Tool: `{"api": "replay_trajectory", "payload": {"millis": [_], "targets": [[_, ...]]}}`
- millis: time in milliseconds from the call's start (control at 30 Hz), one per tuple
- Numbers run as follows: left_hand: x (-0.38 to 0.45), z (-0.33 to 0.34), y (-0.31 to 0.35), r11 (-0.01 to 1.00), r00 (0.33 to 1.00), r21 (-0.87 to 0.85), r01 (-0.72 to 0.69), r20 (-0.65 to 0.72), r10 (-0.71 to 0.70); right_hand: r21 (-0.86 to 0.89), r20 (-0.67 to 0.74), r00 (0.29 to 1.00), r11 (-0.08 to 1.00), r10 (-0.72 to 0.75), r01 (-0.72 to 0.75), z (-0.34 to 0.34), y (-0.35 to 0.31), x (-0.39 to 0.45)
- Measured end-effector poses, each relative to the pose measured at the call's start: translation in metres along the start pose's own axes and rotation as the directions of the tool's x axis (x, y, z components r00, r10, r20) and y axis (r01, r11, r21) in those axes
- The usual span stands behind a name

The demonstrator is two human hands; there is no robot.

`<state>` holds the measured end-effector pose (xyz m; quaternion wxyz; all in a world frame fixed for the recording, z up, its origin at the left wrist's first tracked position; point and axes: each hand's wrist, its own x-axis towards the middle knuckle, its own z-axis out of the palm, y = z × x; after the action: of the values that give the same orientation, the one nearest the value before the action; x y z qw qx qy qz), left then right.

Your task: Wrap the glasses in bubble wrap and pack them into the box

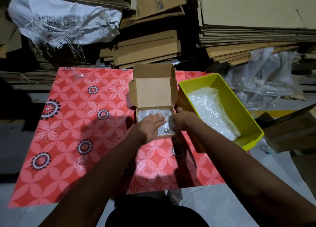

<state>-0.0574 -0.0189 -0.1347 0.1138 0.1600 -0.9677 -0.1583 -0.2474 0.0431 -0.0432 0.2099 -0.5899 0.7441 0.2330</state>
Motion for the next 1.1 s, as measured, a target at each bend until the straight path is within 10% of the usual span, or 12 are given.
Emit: {"api": "replay_trajectory", "payload": {"millis": [433, 1100], "targets": [[0.001, -0.001, 0.001, 1.000, 0.999, 0.016, 0.025, 0.025, -0.026, 0.042, -0.405, 0.907, 0.994, 0.114, -0.106, 0.028, -0.017, -0.004], [-0.001, -0.004, 0.002, 0.998, 0.999, -0.050, -0.030, -0.019, 0.029, 0.222, -0.322, 0.924, 0.966, 0.205, -0.137, 0.033, -0.020, -0.021]]}}
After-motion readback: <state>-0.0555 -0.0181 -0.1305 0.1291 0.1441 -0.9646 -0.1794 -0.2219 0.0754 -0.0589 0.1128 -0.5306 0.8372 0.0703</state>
